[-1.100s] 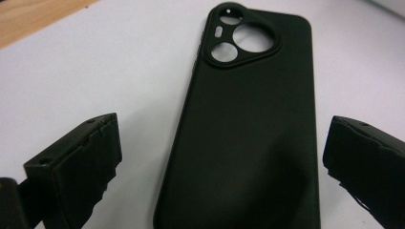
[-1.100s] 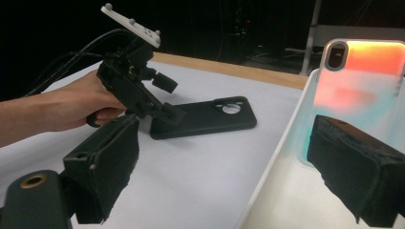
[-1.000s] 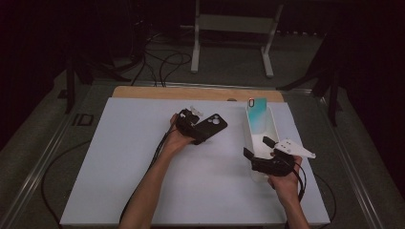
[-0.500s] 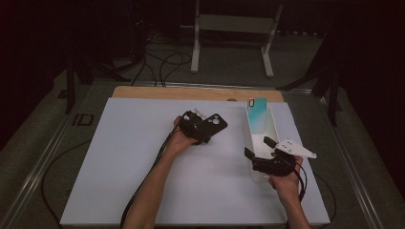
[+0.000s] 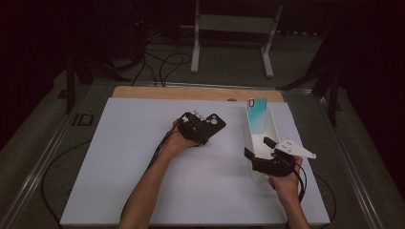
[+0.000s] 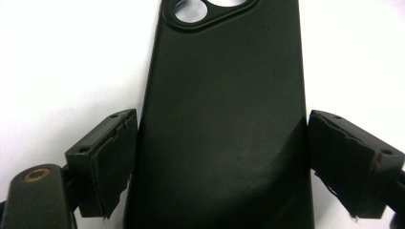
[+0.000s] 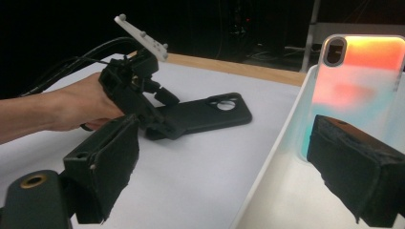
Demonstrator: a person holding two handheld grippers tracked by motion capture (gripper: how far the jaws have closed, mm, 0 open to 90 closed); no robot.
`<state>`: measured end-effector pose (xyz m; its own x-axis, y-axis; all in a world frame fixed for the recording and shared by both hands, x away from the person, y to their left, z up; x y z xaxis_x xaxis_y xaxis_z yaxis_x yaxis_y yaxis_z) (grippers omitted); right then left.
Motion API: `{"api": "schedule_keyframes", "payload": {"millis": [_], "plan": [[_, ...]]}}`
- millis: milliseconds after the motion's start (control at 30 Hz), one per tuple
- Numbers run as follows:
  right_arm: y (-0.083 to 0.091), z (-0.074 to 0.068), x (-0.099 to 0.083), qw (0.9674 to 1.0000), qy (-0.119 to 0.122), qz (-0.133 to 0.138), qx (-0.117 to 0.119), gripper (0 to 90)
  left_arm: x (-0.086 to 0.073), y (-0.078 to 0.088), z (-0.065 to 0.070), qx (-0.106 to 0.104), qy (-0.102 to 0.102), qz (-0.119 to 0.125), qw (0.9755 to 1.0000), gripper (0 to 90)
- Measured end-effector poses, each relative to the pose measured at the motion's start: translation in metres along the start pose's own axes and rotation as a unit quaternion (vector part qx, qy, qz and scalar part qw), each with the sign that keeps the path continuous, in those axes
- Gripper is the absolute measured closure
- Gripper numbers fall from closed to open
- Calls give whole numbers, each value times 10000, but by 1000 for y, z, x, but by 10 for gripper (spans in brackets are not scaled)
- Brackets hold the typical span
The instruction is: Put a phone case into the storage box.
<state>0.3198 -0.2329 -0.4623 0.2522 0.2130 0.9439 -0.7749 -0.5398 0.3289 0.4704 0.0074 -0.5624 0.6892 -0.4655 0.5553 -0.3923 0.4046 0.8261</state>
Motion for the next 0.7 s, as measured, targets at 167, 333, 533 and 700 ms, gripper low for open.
{"api": "schedule_keyframes", "payload": {"millis": [167, 333, 533, 700], "plan": [[0, 0, 0, 10000, 9, -16, -3, 104, -8, 7, 0, 41, 52, 24, 10000, 155], [-1, -1, 0, 10000, 7, -43, 14, 104, -26, 23, -7, 43, 158, 175, 9997, 165], [-5, -6, 1, 9999, 37, -89, 62, 104, -44, 55, -14, 13, 261, 565, 9981, 165], [-9, -12, 4, 9997, 56, -166, 157, 104, -56, 84, -16, 18, 297, 896, 9955, 164]]}}
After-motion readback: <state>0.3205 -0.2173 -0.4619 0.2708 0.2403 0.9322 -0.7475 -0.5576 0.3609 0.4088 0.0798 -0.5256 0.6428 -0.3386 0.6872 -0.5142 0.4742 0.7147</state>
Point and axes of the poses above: each handheld gripper's, and its own axes: y roughly backward along the jaws, x roughly out of its top, z roughly to its right, the point moved 5 cm from there along -y, roughly forward along the jaws, and after that the axes turned 9 degrees about y, right-handed, at the moved point
